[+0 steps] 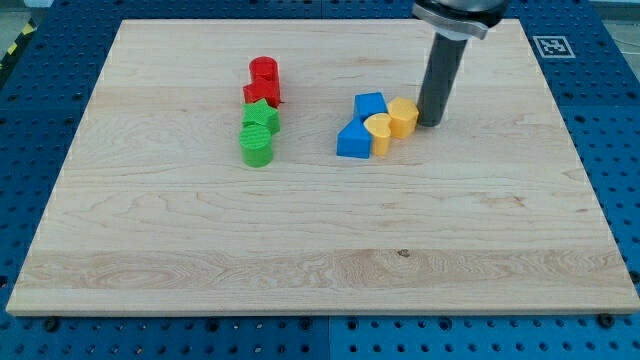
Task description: Move your arm below the yellow heart
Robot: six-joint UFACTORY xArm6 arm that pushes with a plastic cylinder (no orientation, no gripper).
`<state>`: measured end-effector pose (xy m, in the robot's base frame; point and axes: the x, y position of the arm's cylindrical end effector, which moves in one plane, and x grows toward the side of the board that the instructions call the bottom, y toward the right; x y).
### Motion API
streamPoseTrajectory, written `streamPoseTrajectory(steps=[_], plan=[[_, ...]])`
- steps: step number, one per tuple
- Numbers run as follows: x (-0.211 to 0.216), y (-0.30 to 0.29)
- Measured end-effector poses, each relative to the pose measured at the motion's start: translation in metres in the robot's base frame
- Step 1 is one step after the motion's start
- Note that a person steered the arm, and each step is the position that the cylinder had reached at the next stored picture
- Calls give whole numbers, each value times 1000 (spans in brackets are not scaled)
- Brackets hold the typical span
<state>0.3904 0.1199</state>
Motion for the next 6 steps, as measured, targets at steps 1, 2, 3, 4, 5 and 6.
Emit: streamPoseTrajectory(steps=[1,2,3,4,5,6], plan=[[-10,0],[-10,14],[16,39],[67,49],[139,26],[153,-16]])
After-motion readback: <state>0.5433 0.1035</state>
